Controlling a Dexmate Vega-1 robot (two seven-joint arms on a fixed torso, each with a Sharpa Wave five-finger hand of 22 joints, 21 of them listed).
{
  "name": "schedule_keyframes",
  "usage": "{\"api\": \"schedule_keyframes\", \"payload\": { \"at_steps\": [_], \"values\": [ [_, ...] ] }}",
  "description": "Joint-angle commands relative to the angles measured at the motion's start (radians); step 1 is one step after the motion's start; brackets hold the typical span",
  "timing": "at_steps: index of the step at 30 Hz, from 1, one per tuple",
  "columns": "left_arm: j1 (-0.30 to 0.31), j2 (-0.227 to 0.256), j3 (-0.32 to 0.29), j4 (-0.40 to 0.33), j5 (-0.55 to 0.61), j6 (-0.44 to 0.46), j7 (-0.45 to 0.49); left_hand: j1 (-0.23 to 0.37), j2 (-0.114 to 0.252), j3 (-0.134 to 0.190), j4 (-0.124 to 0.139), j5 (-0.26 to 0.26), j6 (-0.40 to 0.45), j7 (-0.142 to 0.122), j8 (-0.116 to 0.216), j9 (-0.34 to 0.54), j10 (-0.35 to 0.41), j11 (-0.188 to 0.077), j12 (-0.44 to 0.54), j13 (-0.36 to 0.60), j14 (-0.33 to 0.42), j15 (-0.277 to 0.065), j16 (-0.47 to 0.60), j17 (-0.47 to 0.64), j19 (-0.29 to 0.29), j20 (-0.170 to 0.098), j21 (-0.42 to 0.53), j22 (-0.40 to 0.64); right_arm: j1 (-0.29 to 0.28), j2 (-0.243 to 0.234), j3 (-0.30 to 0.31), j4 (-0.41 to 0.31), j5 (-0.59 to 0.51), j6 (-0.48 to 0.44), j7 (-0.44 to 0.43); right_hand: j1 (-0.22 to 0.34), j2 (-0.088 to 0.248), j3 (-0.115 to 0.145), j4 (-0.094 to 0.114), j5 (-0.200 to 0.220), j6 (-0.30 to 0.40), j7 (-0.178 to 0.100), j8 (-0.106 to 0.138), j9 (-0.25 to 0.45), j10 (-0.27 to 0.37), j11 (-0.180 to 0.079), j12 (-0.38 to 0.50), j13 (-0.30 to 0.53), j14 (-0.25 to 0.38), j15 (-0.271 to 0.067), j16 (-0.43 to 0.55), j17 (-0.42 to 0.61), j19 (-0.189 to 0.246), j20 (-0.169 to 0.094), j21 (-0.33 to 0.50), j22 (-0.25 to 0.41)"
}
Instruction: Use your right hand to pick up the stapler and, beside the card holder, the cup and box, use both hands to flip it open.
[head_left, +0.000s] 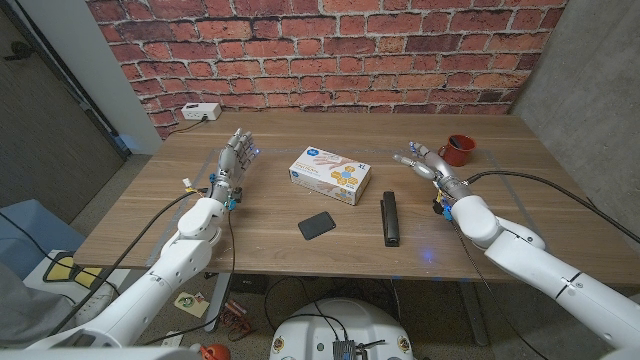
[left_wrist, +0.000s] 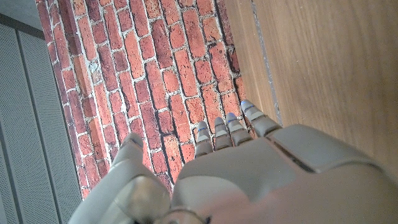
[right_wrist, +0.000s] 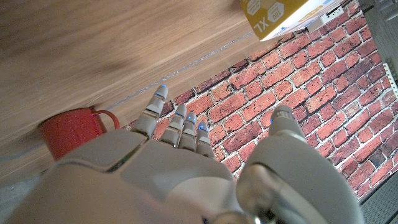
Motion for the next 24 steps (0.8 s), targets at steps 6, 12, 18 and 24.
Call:
{"api": "schedule_keyframes", "payload": {
  "at_steps": [6, 12, 18, 24],
  "values": [
    [0.016, -0.003, -0.006, -0.015, 0.003, -0.021, 0.006, 0.001, 0.005, -0.001, -0.003, 0.002, 0.013, 0.001, 0.001, 0.004, 0.005, 0.003, 0.001, 0.005, 0.002, 0.003, 0.0, 0.004, 0.003, 0.001, 0.002, 0.002, -0.045, -0.026, -0.004, -0.069, -0.076, -0.093, -0.047, 0.016, 0.003, 0.0, -0.008, -0.001, 0.014, -0.001, 0.007, 0.005, 0.016, -0.005, 0.006, 0.003, 0.013, -0.041, 0.011, 0.007, 0.011, -0.002, 0.005, 0.004],
    [0.019, -0.008, -0.006, -0.015, 0.006, -0.029, 0.012, 0.001, 0.005, -0.002, -0.003, 0.002, 0.015, 0.001, 0.002, 0.004, 0.007, 0.003, 0.002, 0.005, 0.005, 0.003, 0.001, 0.004, 0.004, 0.0, 0.002, 0.002, -0.057, -0.034, -0.005, -0.09, -0.099, -0.123, -0.057, 0.019, 0.003, 0.0, -0.009, -0.001, 0.024, -0.007, 0.01, 0.005, 0.026, -0.011, 0.01, 0.004, 0.021, -0.042, 0.017, 0.01, 0.013, -0.002, 0.005, 0.004],
    [0.024, -0.008, -0.004, -0.021, 0.011, -0.024, 0.021, 0.001, 0.005, -0.002, -0.003, 0.002, 0.017, 0.001, 0.002, 0.004, 0.008, 0.002, 0.002, 0.005, 0.005, 0.003, 0.001, 0.004, 0.004, 0.0, 0.002, 0.002, -0.053, -0.036, -0.013, -0.098, -0.114, -0.15, -0.052, 0.019, 0.003, -0.002, -0.009, -0.002, 0.031, -0.009, 0.011, 0.005, 0.035, -0.014, 0.013, 0.006, 0.029, -0.047, 0.022, 0.014, 0.022, 0.0, 0.007, 0.005],
    [0.017, -0.013, 0.0, -0.011, 0.013, -0.026, 0.017, 0.001, 0.005, -0.002, -0.004, 0.002, 0.018, 0.001, 0.003, 0.004, 0.01, 0.005, 0.002, 0.005, 0.006, 0.002, 0.001, 0.004, 0.004, 0.0, 0.002, 0.002, -0.043, -0.034, -0.026, -0.108, -0.138, -0.187, -0.051, 0.017, 0.003, -0.005, -0.006, -0.003, 0.042, -0.008, 0.013, 0.005, 0.054, -0.017, 0.02, 0.01, 0.041, -0.05, 0.032, 0.021, 0.033, -0.002, 0.01, 0.005]
  ]
}}
